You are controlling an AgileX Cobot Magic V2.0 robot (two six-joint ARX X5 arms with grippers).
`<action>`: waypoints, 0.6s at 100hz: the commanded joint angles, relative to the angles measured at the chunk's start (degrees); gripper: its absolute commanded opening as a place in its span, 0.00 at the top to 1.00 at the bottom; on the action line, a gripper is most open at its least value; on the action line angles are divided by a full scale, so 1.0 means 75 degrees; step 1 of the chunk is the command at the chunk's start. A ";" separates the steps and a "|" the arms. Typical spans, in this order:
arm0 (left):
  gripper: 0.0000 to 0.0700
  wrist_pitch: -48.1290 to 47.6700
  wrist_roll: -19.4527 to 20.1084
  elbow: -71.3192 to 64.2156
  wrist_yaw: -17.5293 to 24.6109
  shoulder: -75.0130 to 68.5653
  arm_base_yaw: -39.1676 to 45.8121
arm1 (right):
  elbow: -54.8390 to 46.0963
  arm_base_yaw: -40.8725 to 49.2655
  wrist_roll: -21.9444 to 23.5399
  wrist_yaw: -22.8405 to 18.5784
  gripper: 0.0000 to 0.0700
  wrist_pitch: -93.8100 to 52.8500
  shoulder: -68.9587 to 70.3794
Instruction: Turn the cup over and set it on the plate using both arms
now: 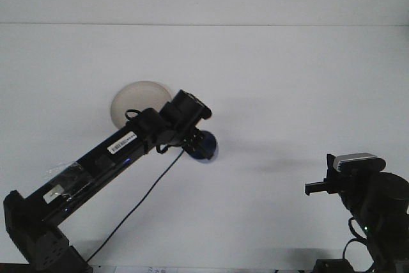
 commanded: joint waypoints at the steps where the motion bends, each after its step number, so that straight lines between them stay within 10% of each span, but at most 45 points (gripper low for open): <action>1: 0.99 0.0090 0.0038 0.0350 -0.0297 0.0093 0.0408 | 0.0085 -0.0003 0.0108 0.0003 1.00 0.0073 0.0029; 60: 0.99 0.0868 -0.0233 0.0501 -0.0513 0.1020 0.3800 | 0.0085 0.0000 0.0108 -0.0017 1.00 0.0076 0.0029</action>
